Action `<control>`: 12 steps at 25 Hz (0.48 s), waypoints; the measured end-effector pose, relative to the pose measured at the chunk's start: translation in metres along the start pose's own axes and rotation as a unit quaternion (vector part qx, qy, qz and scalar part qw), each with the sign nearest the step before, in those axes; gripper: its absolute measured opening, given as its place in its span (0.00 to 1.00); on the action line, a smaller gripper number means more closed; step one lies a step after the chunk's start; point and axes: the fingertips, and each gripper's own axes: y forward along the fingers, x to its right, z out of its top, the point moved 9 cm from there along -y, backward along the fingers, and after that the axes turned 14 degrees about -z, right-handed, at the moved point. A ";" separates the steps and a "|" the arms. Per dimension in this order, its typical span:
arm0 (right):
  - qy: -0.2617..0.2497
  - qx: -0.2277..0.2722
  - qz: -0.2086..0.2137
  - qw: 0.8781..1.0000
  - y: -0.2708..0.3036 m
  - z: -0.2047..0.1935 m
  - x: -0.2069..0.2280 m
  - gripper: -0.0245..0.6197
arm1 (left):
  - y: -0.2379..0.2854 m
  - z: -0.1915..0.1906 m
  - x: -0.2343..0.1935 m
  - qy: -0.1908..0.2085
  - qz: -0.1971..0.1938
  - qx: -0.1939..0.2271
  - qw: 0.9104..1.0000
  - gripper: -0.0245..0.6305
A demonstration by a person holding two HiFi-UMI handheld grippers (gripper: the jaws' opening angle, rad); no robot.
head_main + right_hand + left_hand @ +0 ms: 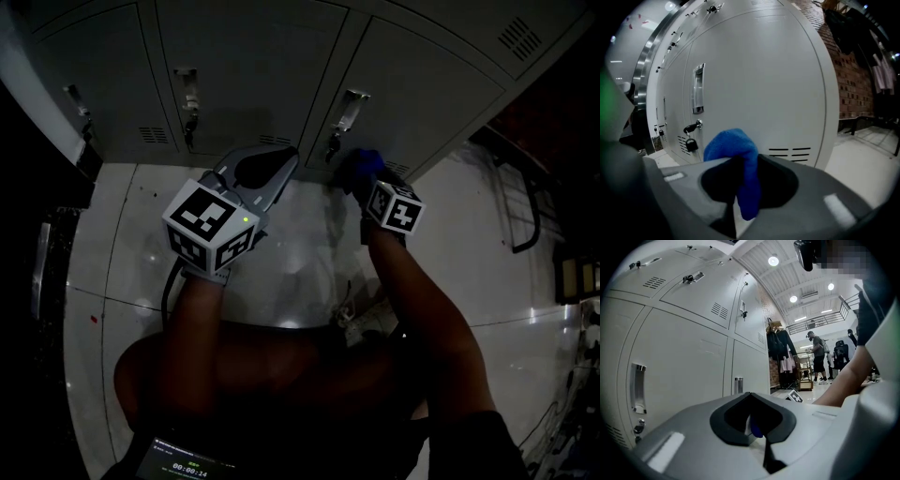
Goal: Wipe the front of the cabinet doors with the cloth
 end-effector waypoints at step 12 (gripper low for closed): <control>-0.004 0.005 -0.123 0.992 -0.006 0.002 0.090 0.16 | 0.000 0.001 0.003 0.002 -0.002 -0.001 1.000 0.04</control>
